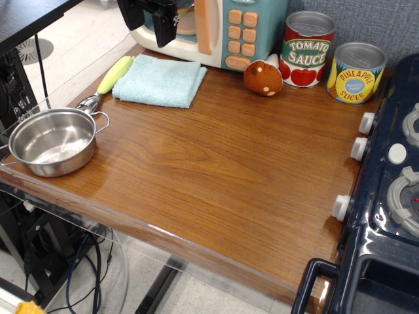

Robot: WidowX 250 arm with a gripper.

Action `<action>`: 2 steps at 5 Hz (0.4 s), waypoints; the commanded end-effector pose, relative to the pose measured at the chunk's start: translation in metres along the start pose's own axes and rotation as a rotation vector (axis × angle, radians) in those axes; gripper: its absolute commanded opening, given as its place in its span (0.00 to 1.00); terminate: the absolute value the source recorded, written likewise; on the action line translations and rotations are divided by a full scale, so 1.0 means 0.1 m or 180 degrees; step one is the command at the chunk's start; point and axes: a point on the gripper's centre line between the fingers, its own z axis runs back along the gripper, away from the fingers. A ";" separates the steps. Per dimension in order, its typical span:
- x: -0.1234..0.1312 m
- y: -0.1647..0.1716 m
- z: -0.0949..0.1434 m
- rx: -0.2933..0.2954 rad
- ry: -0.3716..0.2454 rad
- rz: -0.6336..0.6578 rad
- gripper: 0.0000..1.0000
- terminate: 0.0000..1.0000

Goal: Move the towel to the top left corner of the table

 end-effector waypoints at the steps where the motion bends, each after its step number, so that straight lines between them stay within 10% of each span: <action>1: -0.12 0.02 0.43 0.0157 -0.0241 -0.0019 1.00 0.00; 2: -0.12 0.02 0.43 0.0157 -0.0241 -0.0019 1.00 1.00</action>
